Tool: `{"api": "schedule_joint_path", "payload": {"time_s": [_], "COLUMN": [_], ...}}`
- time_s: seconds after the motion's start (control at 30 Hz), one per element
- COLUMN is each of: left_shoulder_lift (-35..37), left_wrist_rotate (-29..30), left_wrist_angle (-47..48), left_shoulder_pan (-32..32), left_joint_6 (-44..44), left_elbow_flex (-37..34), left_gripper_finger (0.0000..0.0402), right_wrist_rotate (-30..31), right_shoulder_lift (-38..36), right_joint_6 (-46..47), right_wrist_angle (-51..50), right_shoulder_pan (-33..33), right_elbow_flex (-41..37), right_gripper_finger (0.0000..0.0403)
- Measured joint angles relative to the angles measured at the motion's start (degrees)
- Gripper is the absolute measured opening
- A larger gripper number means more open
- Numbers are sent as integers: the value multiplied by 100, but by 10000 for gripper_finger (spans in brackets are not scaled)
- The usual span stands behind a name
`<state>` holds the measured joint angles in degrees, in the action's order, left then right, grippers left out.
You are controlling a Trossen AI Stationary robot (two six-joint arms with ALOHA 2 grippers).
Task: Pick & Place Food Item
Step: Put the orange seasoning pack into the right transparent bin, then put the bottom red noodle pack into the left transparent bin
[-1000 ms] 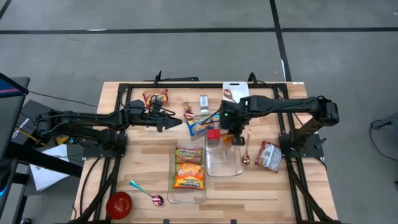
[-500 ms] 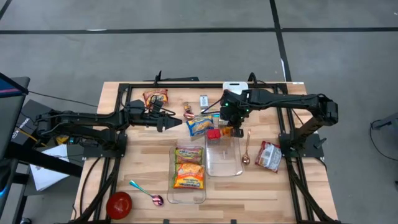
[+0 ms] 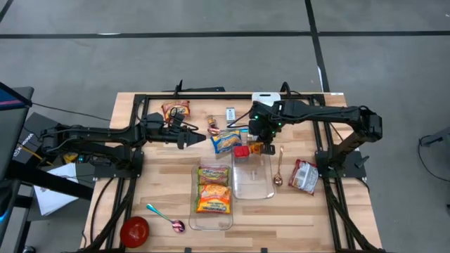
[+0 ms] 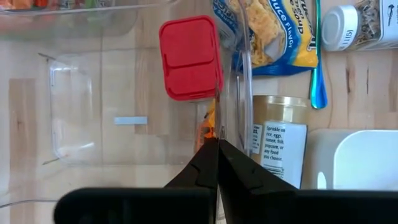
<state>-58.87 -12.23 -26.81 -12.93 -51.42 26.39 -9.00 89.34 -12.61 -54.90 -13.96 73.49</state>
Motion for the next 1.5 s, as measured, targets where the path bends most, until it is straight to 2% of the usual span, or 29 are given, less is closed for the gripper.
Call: {"api": "schedule_joint_path", "payload": {"time_s": [0.4, 0.63, 1.1, 1.27, 1.5], "left_shoulder_lift": [0, 0, -1, -1, 0], "left_wrist_rotate": [2, 2, 2, 2, 2], "left_wrist_angle": [0, 0, 0, 0, 0], "left_shoulder_pan": [0, 2, 2, 2, 2], "left_joint_6": [3, 7, 11, 11, 11], "left_elbow_flex": [0, 0, 0, 0, 0], "left_gripper_finger": [112, 112, 112, 112, 112], "right_wrist_rotate": [-59, -165, -157, -144, -77], "right_shoulder_lift": [0, 0, 0, 0, 0], "right_joint_6": [-127, -43, -152, -145, -95], "right_wrist_angle": [109, 313, 471, 540, 739], "right_shoulder_pan": [-11, -52, -85, -86, -119], "right_elbow_flex": [-12, -441, -448, -448, -448], "right_gripper_finger": [0, 0, 1, 25, 99]}}
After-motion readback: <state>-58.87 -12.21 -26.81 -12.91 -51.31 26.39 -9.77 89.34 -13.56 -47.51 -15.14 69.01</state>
